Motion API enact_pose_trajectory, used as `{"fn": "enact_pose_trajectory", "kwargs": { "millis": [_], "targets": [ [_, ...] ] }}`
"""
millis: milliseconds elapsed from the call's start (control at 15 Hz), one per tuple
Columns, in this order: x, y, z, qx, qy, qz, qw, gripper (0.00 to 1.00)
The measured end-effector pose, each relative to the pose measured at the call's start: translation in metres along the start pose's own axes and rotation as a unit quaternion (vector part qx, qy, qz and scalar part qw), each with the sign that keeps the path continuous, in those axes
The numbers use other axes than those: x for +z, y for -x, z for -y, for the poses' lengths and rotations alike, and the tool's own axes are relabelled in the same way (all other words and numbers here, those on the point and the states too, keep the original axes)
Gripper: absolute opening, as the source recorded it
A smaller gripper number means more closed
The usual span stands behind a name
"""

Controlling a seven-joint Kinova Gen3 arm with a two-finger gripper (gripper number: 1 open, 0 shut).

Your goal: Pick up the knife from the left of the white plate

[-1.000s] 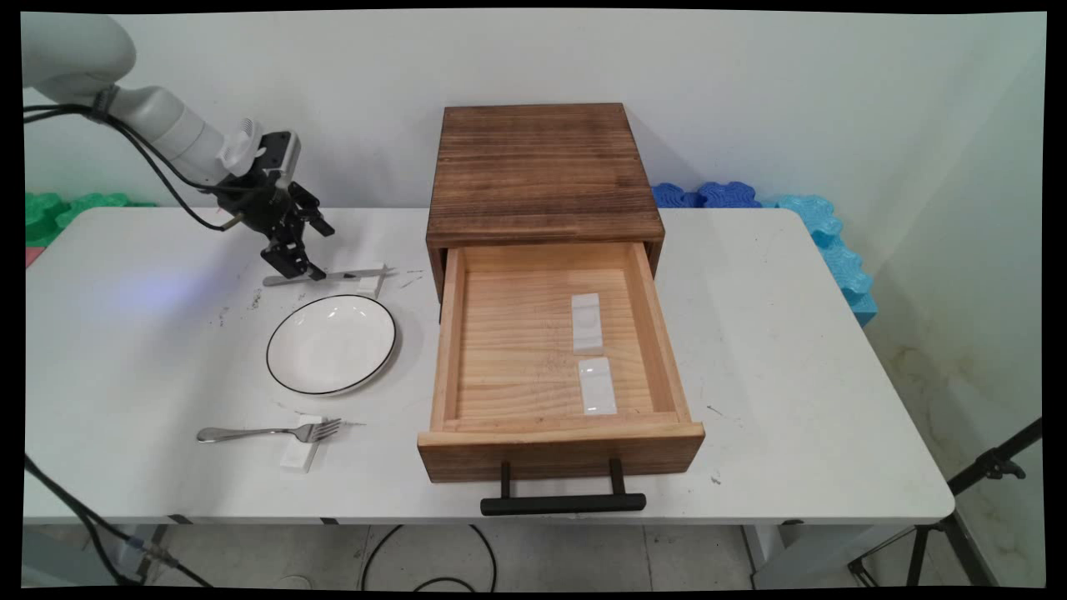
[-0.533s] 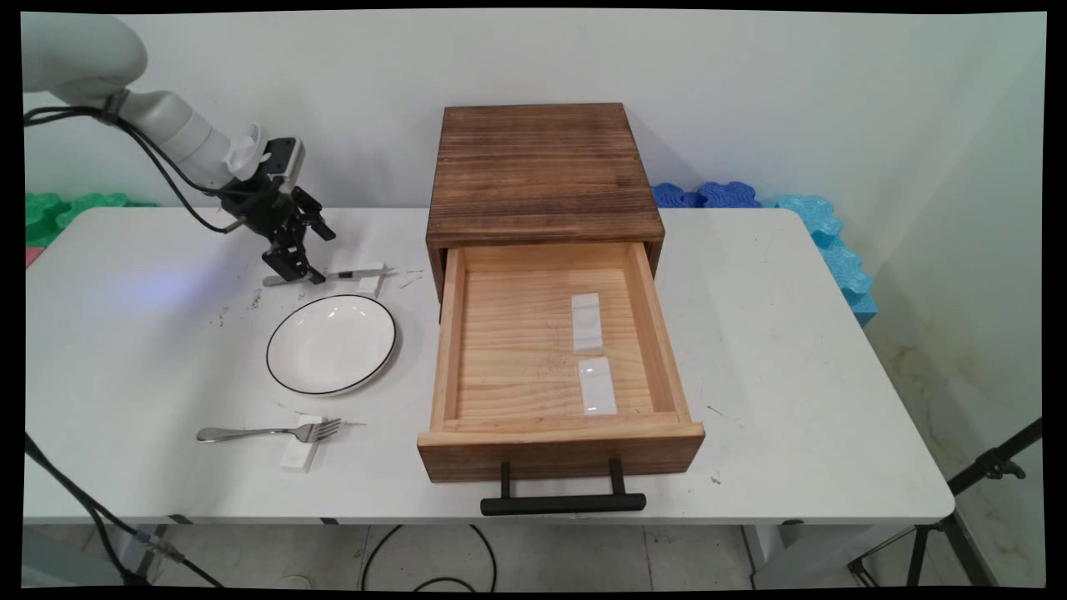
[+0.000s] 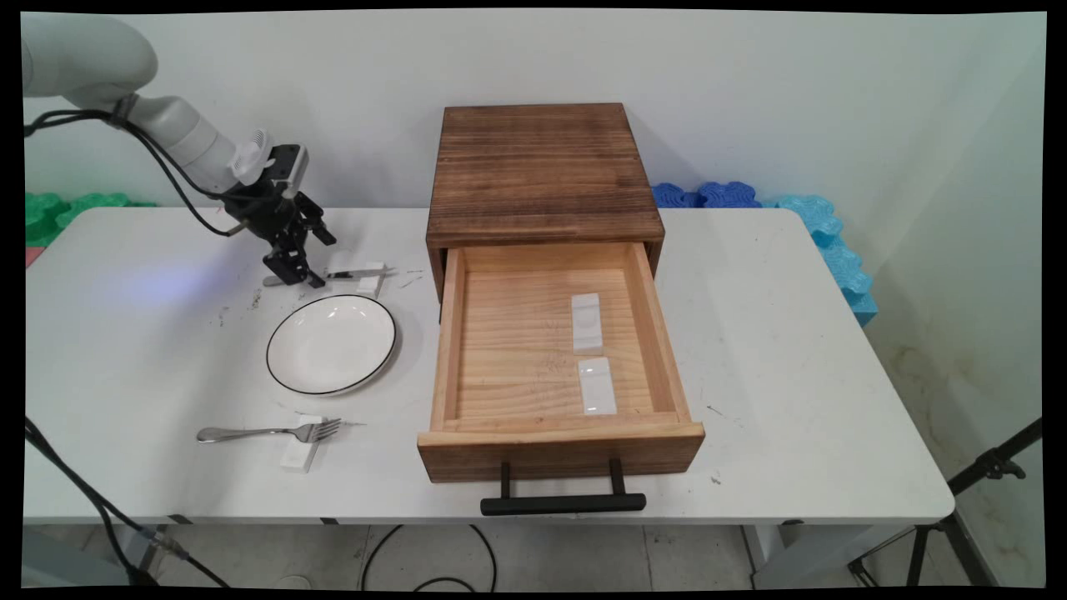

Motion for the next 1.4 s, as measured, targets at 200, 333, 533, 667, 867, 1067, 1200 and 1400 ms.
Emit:
{"fn": "enact_pose_trajectory", "kwargs": {
  "millis": [200,333,533,667,867,1067,1200,1400],
  "targets": [
    [0.003,0.001,0.001,0.001,0.002,0.001,1.0000,1.00],
    [0.005,0.002,0.002,0.001,0.003,0.002,1.0000,1.00],
    [0.008,0.002,0.002,0.001,0.005,0.003,1.0000,1.00],
    [0.009,0.003,0.002,0.001,0.006,0.003,1.0000,1.00],
    [0.010,0.002,0.002,0.001,0.006,0.004,1.0000,1.00],
    [0.011,0.002,0.002,0.001,0.007,0.003,1.0000,0.00],
    [0.012,0.002,0.001,0.001,0.007,0.003,1.0000,0.00],
    [0.012,0.002,0.000,0.001,0.007,0.003,1.0000,0.00]
  ]
}}
